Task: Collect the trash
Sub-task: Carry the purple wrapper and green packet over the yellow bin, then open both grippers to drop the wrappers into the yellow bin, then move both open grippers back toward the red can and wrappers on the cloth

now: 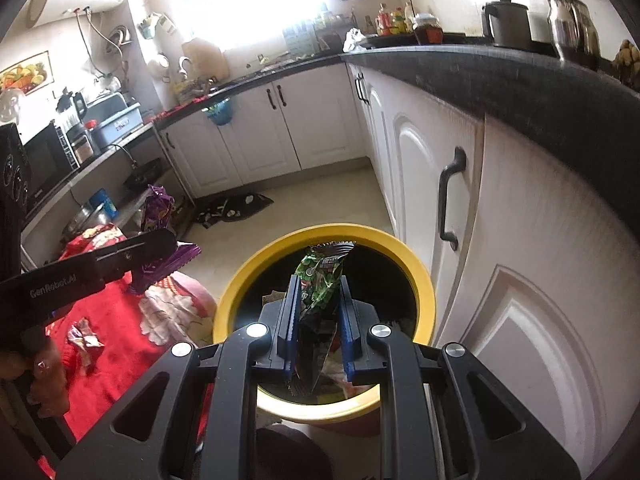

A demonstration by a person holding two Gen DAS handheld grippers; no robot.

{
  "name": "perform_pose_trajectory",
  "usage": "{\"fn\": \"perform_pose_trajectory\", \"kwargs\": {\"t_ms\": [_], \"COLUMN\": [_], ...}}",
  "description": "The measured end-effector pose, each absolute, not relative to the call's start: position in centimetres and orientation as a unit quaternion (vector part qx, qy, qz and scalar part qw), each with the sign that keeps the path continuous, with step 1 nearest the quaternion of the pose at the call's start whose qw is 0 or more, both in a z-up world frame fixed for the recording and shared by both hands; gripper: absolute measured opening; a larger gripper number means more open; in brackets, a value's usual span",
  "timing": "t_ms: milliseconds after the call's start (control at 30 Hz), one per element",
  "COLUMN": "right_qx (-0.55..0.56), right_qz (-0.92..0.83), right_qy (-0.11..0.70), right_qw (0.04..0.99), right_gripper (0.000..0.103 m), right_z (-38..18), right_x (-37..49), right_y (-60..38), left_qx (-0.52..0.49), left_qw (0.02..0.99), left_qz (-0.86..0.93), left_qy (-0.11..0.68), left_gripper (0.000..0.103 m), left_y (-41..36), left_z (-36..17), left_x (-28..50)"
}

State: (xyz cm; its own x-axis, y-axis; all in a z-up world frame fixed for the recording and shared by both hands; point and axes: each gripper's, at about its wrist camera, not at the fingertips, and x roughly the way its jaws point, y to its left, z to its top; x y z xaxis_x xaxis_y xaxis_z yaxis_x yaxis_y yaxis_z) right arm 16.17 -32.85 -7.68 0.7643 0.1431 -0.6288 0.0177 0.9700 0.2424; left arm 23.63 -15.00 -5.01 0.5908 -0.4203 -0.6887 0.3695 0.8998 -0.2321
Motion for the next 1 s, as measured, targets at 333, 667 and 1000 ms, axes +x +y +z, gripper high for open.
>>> {"fn": "perform_pose_trajectory", "kwargs": {"t_ms": [333,667,1000], "right_qx": [0.110,0.115,0.116], "right_qz": [0.034,0.017,0.009], "right_qy": [0.373,0.371,0.373], "right_qw": [0.921,0.921,0.921], "right_gripper": [0.019,0.059,0.072], "right_z": [-10.1,-10.5,-10.8], "right_x": [18.3,19.5,18.5], "right_y": [-32.7,-32.8,-33.0], "left_qx": [-0.021,-0.031,-0.040], "left_qw": [0.879,0.884,0.892], "left_qz": [-0.215,-0.183,-0.150], "left_qy": [0.425,0.429,0.424], "left_gripper": [0.020,0.070,0.092], "left_y": [-16.1,-15.0,-12.8], "left_z": [-7.5,-8.2,-7.8], "left_x": [26.1,27.1,26.4]}}
